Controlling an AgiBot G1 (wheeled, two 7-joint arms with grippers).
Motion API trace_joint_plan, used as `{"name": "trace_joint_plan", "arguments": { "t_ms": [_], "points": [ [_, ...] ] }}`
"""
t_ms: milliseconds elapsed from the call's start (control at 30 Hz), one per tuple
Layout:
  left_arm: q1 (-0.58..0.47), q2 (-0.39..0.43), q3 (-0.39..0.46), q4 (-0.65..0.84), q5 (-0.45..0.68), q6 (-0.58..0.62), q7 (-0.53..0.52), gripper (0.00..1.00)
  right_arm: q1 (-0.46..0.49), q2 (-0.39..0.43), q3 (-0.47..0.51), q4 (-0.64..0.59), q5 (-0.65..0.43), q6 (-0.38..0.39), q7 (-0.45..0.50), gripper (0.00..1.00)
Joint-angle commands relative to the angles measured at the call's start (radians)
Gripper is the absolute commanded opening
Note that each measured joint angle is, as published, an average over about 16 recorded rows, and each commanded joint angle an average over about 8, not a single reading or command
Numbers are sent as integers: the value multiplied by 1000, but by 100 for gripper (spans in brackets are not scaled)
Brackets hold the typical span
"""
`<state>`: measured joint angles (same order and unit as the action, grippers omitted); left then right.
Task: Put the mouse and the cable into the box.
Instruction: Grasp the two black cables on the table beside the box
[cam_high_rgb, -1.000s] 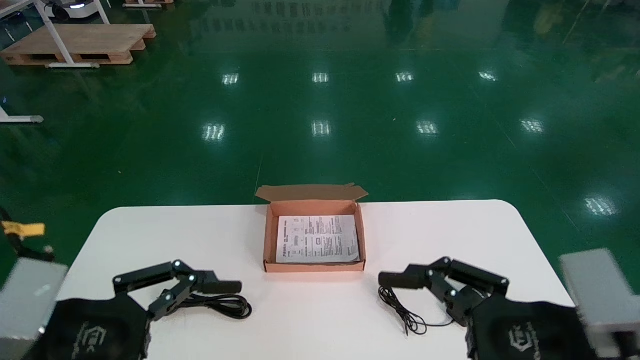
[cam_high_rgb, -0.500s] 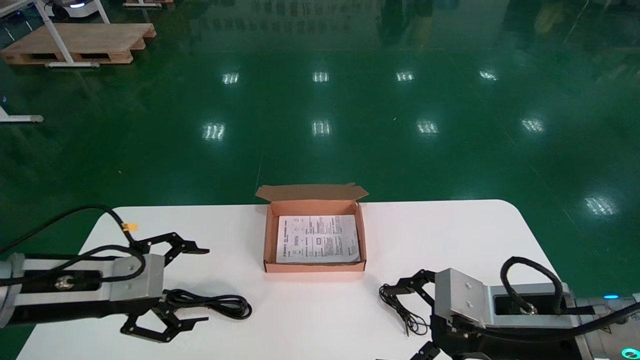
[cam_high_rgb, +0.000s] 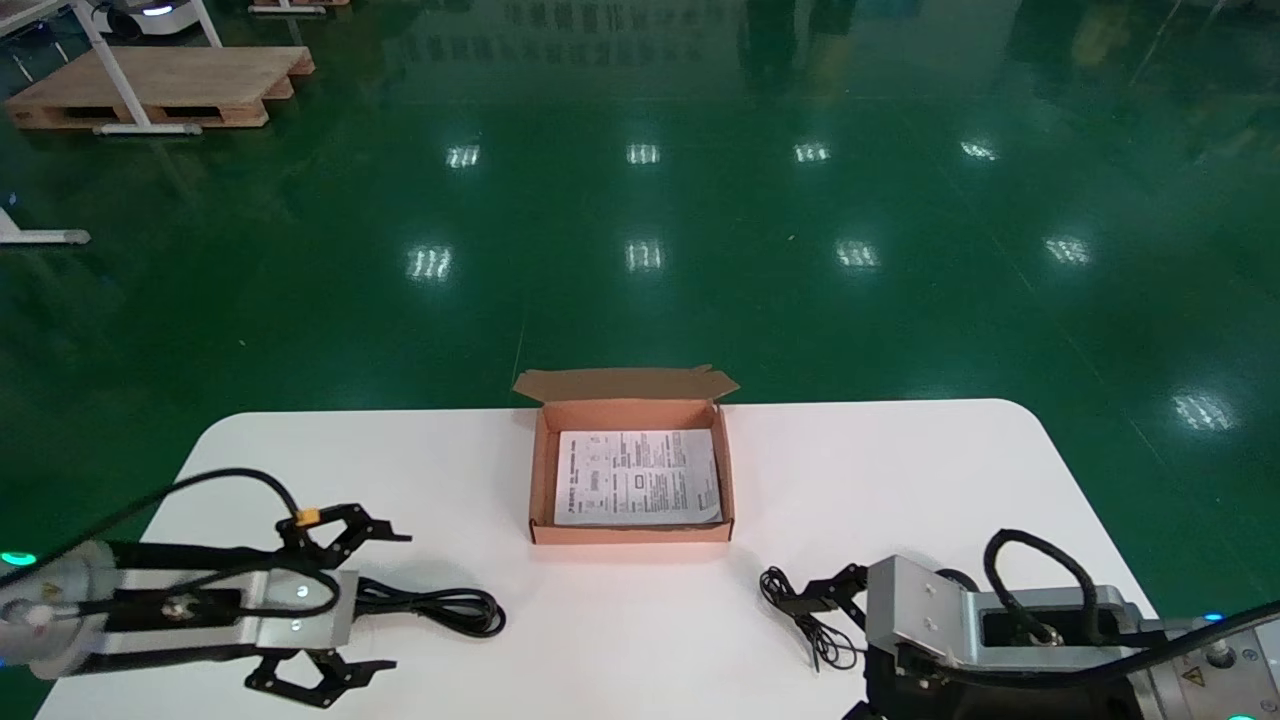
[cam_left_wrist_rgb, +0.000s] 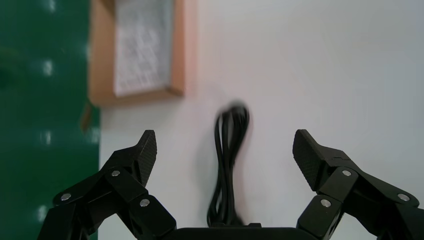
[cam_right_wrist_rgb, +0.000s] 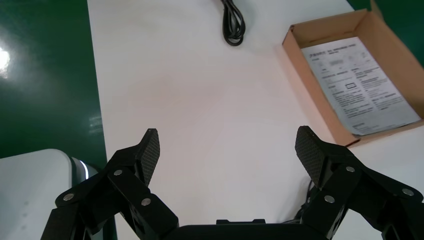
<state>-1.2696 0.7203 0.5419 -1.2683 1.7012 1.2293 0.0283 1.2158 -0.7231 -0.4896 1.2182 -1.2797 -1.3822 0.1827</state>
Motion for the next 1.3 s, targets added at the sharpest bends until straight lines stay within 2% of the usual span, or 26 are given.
{"name": "trace_joint_plan", "arguments": {
  "t_ms": [33, 233, 633, 1033, 1167, 1300],
  "points": [
    [17, 24, 30, 2, 90, -45, 16, 100, -15, -1, -2, 7, 0, 11, 12, 100],
    [7, 133, 89, 104, 249, -135, 32, 100, -38, 13, 0, 52, 2, 26, 43, 100],
    [-1, 246, 135, 246, 403, -222, -29, 100, -89, 39, 4, 108, 11, 50, 72, 100],
    [6, 264, 130, 256, 420, -237, -92, 100, -102, 34, 2, 106, 0, 71, 74, 100],
    [5, 263, 135, 249, 430, -230, -96, 100, -91, 14, -11, 84, -53, 103, 76, 100],
    [5, 263, 136, 244, 434, -228, -102, 100, -58, -38, -40, 21, -150, 158, 60, 100]
  ]
}}
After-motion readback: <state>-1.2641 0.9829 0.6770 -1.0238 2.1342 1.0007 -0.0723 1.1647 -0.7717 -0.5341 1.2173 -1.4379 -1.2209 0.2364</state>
